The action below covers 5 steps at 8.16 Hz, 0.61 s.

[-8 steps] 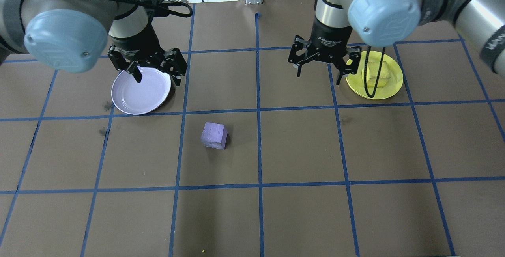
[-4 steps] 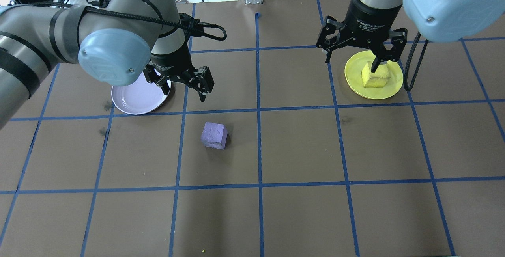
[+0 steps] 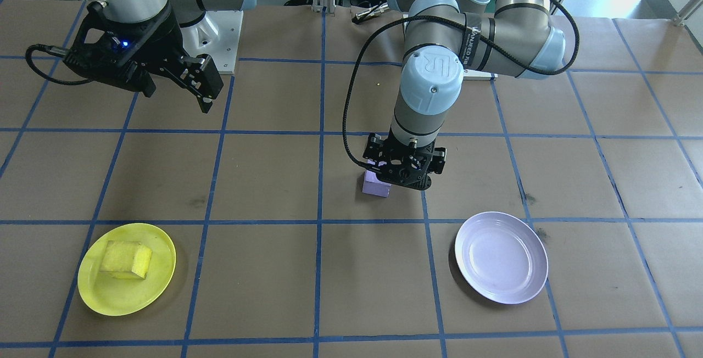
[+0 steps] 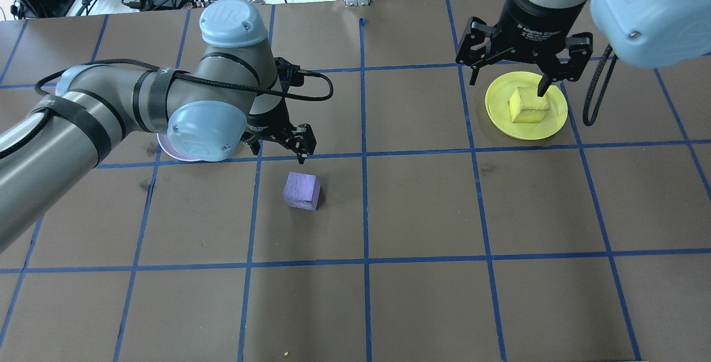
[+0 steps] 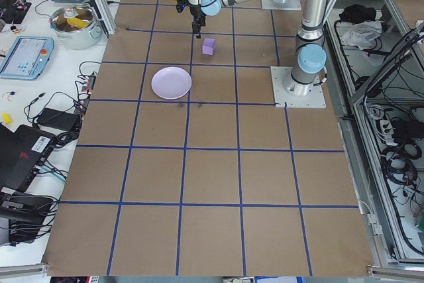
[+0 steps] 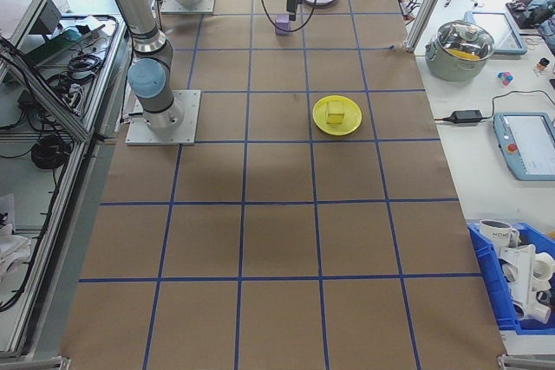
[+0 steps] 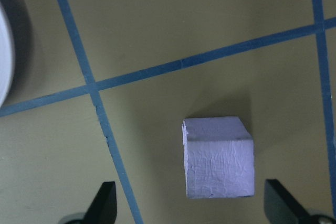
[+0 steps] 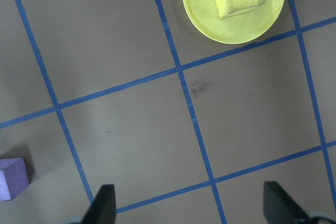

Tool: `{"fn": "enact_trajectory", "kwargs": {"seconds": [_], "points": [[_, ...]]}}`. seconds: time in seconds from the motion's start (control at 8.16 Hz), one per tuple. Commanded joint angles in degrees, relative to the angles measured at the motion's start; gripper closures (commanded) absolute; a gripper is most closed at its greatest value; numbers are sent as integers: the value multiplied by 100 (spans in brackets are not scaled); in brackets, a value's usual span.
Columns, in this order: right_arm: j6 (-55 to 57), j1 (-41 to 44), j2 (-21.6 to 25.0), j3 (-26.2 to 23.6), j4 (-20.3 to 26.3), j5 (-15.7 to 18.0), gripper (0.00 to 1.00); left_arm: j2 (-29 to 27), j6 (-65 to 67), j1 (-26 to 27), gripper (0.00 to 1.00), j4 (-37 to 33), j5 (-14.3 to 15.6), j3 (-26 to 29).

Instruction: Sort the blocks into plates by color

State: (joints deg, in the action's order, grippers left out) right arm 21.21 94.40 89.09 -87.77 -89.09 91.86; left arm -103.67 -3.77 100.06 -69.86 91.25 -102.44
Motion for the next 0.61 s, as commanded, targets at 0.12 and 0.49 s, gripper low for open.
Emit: {"fn": "enact_trajectory", "kwargs": {"seconds": [0.12, 0.49], "points": [[-485, -1, 90, -47, 58, 69, 0, -424, 0, 311, 0, 279, -240, -197], [-477, -1, 99, -56, 76, 69, 0, -496, -54, 321, 0, 279, -178, -302]]}}
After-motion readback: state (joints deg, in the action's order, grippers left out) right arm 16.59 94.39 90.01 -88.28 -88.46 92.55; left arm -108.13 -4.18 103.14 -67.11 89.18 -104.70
